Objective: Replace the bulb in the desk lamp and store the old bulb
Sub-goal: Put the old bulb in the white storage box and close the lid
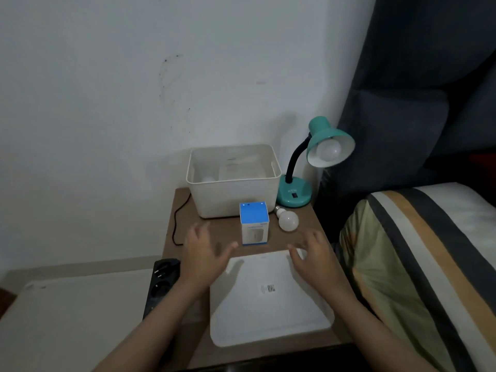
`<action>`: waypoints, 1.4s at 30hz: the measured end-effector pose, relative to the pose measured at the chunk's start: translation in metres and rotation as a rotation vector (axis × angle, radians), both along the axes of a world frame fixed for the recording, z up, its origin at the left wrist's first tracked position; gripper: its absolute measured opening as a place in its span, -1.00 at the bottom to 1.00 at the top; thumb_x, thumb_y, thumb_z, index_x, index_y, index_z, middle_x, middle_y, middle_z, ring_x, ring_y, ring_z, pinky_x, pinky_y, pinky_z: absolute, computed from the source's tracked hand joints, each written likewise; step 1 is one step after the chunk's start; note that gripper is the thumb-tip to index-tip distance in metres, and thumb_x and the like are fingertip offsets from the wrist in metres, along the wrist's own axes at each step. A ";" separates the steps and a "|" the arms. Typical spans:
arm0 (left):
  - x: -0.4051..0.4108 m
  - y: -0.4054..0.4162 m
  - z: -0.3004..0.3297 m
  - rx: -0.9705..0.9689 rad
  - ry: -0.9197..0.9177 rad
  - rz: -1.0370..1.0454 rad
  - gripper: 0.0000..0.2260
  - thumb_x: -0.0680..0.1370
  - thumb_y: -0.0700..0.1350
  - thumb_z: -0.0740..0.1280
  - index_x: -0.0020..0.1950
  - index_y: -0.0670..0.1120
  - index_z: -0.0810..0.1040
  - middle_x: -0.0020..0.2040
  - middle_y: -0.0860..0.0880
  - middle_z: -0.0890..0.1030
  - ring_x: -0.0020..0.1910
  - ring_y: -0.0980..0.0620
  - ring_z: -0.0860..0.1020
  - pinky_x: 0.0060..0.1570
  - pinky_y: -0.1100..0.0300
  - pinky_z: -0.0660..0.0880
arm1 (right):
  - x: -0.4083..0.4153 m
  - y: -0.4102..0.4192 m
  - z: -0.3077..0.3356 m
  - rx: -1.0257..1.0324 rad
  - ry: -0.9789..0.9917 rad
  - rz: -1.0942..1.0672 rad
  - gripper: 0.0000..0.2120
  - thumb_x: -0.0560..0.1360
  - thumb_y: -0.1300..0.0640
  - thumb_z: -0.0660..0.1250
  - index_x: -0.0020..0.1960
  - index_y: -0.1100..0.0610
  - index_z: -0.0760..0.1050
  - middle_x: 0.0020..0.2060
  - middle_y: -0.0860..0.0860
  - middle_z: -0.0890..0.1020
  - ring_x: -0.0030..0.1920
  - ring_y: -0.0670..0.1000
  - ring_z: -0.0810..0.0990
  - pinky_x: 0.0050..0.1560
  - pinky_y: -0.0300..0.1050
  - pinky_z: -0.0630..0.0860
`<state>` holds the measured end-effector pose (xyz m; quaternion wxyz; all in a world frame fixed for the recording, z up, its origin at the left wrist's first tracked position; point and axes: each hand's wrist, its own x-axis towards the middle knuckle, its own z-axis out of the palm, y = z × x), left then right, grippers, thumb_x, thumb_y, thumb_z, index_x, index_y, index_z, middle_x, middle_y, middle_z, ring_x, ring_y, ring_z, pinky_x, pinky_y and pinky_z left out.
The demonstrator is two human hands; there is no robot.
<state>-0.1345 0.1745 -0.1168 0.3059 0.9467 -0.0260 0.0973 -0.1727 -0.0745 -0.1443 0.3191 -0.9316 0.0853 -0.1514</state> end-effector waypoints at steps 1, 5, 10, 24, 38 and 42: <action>0.018 0.000 0.006 -0.041 -0.024 0.027 -0.30 0.39 0.20 0.40 0.36 -0.18 0.29 0.36 -0.27 0.29 0.37 -0.22 0.24 0.29 -0.09 0.32 | 0.015 0.002 0.005 0.033 0.002 0.003 -0.62 0.46 0.07 0.39 0.24 0.16 0.48 0.09 0.10 0.51 0.09 0.10 0.53 0.08 -0.06 0.49; 0.077 -0.004 0.026 -0.093 -0.066 0.117 -0.18 0.40 0.26 0.35 0.46 -0.14 0.09 0.42 -0.25 0.18 0.40 -0.24 0.18 0.34 -0.13 0.29 | 0.066 0.005 0.005 -0.012 0.073 -0.034 -0.45 0.41 0.04 0.40 0.38 0.01 0.38 0.13 0.17 0.47 0.10 0.17 0.52 0.07 0.00 0.51; 0.125 -0.005 0.035 -0.100 -0.025 0.137 -0.08 0.43 0.31 0.28 0.49 -0.25 -0.07 0.48 -0.27 0.06 0.45 -0.24 0.06 0.41 -0.12 0.16 | 0.098 0.005 -0.018 0.054 0.190 -0.100 -0.51 0.44 0.00 0.37 0.33 0.07 0.39 0.12 0.20 0.45 0.09 0.24 0.52 0.01 0.05 0.50; 0.154 0.005 0.038 -0.112 0.189 0.103 0.04 0.39 0.34 0.30 0.49 -0.26 -0.22 0.49 -0.25 0.02 0.46 -0.22 0.06 0.42 -0.04 0.09 | 0.140 0.036 0.076 0.211 -0.609 0.038 -0.57 0.39 0.22 0.45 0.23 0.24 0.45 0.11 0.17 0.43 0.10 -0.16 0.42 0.14 -0.39 0.35; 0.165 0.007 0.052 -0.002 0.404 0.125 0.06 0.38 0.38 0.27 0.48 -0.24 -0.28 0.50 -0.26 -0.06 0.48 -0.23 0.02 0.44 -0.05 0.05 | 0.267 0.066 0.082 -0.050 0.146 0.196 -0.49 0.43 0.11 0.38 0.36 0.08 0.40 0.27 0.18 0.47 0.16 0.17 0.54 0.05 -0.03 0.51; 0.163 0.006 0.052 -0.011 0.382 0.133 0.06 0.38 0.37 0.28 0.48 -0.25 -0.26 0.50 -0.25 -0.03 0.48 -0.22 0.02 0.45 -0.05 0.05 | 0.265 0.065 0.084 -0.018 0.116 0.207 -0.40 0.44 0.13 0.41 0.43 0.13 0.29 0.34 0.18 0.43 0.30 0.17 0.45 0.22 -0.01 0.41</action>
